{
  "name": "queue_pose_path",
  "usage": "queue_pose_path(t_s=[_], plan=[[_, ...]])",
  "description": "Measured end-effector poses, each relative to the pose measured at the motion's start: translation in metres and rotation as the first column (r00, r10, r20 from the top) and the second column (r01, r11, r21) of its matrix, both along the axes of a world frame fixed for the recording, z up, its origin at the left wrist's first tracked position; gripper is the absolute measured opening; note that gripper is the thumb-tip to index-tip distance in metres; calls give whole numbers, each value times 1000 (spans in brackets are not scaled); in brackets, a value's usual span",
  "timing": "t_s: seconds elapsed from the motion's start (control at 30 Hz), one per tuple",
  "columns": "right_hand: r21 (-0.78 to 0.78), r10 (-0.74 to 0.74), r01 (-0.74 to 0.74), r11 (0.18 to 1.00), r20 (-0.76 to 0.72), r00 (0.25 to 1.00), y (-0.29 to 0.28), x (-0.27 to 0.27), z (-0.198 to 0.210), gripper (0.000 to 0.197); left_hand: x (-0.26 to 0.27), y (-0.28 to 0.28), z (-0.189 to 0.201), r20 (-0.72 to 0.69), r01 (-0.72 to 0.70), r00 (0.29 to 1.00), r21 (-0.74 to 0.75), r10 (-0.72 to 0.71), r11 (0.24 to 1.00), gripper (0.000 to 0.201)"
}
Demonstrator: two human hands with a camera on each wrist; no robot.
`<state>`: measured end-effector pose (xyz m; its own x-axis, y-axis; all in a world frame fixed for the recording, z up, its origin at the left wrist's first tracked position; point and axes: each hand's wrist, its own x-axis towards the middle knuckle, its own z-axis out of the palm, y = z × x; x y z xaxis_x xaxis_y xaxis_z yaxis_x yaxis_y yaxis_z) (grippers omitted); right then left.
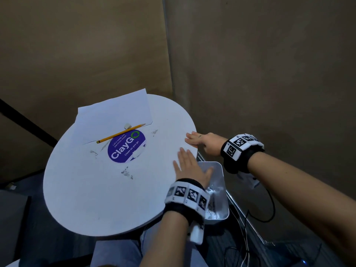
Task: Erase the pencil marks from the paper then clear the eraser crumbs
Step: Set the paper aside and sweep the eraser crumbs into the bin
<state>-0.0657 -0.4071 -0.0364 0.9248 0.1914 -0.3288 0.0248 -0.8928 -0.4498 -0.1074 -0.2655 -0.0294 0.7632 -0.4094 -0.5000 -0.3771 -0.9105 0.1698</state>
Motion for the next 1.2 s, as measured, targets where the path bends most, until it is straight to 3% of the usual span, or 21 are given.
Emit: queue_pose_path(t_s=[0.1, 0.17, 0.33, 0.5, 0.6, 0.7, 0.8, 0.93, 1.03, 1.1, 1.2], plan=[[11, -13, 13, 1000, 4, 1000, 1, -1, 1, 81, -23, -8, 0, -2, 180, 984, -44, -180, 983, 83], [2, -19, 19, 1000, -2, 1000, 2, -2, 3, 81, -30, -11, 0, 15, 214, 977, -140, -214, 967, 72], [-51, -3, 0, 999, -54, 999, 3, 2, 7, 81, -25, -12, 3, 124, 101, 990, -322, -64, 941, 50], [-71, 31, -35, 997, -66, 997, 4, 2, 12, 78, -13, -13, 6, 108, -35, 991, -325, 74, 945, 34], [-72, 41, -46, 996, -66, 997, 4, 2, 15, 80, -9, -13, 7, 167, -37, 982, -273, 85, 961, 22], [-119, 68, -76, 990, -69, 995, 4, 4, 21, 76, -9, -14, 6, 242, -1, 968, -278, 71, 960, 40], [-286, 129, -134, 949, -39, 991, 4, 11, 26, 67, -6, -13, 3, 316, -15, 940, -337, 128, 942, 32], [-347, 70, -84, 934, -53, 996, -1, 13, 32, 78, 3, -8, -8, 211, -191, 949, -207, 235, 959, 59], [-349, 56, -73, 934, -57, 997, 3, 13, 36, 74, 5, -9, -13, 108, -243, 960, -135, 258, 961, 64], [-362, 65, -77, 929, -47, 997, 6, 15, 33, 67, 3, -10, -14, 114, -158, 978, -136, 174, 978, 63], [-309, 6, -27, 951, -68, 998, 4, 16, 30, 68, -4, -14, -11, 148, 67, 989, -264, -28, 962, 54]])
